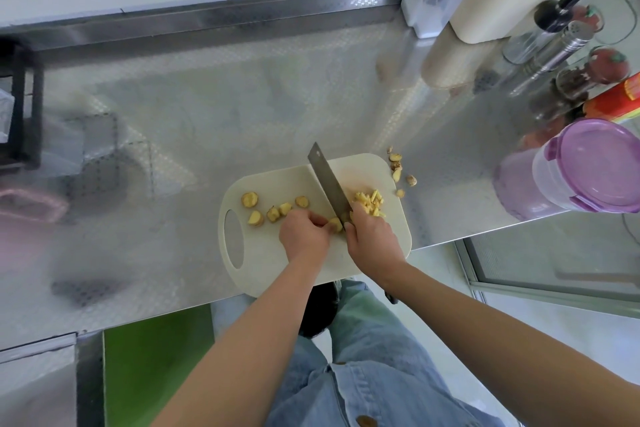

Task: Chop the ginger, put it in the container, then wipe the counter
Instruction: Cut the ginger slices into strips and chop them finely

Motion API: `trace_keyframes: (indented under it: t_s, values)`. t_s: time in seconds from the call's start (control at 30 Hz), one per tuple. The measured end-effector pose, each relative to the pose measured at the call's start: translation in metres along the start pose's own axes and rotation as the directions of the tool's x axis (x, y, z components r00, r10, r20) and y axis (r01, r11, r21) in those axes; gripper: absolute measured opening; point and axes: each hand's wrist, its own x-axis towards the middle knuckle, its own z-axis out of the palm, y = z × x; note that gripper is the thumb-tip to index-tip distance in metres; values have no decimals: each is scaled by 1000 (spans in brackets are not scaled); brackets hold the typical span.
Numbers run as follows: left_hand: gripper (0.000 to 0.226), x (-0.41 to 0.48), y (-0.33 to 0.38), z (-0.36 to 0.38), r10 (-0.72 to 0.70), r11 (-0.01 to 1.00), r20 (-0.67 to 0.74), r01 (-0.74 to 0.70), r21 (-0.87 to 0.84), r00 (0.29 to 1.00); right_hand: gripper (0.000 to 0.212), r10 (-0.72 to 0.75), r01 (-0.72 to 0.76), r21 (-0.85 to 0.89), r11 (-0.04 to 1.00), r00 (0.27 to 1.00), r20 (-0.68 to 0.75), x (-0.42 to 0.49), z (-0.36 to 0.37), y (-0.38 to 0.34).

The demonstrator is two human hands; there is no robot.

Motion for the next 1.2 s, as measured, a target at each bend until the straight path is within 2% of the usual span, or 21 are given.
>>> trace_keyframes:
  t_s: [0.13,0.23,0.5,0.7,0.97,1.1,1.2]
  values:
    - [10,0,0,-1,6,1000,2,-6,10,1000,22,-7,10,71,997,999,-54,4,-4,0]
    - [13,0,1,-1,-2,1000,0,2,10,1000,30,-27,29,46,999,998,-51,0,-11,1]
    - [16,-2,3,-2,6,1000,7,-6,1,1000,6,-36,36,-22,999,999,35,-8,-16,2]
    - [15,0,1,-1,10,1000,17,-10,-4,1000,7,3,-2,-24,1000,999,35,-3,-3,0]
    - [9,2,1,-2,-6,1000,19,6,-9,1000,24,26,-17,105,994,997,-78,8,-4,-1]
    - [12,3,1,-2,-10,1000,20,10,0,1000,31,-1,3,65,998,1000,-31,2,-13,0]
    - [21,2,1,-2,-10,1000,22,10,-16,1000,23,-18,18,10,1000,1000,13,-3,-15,2]
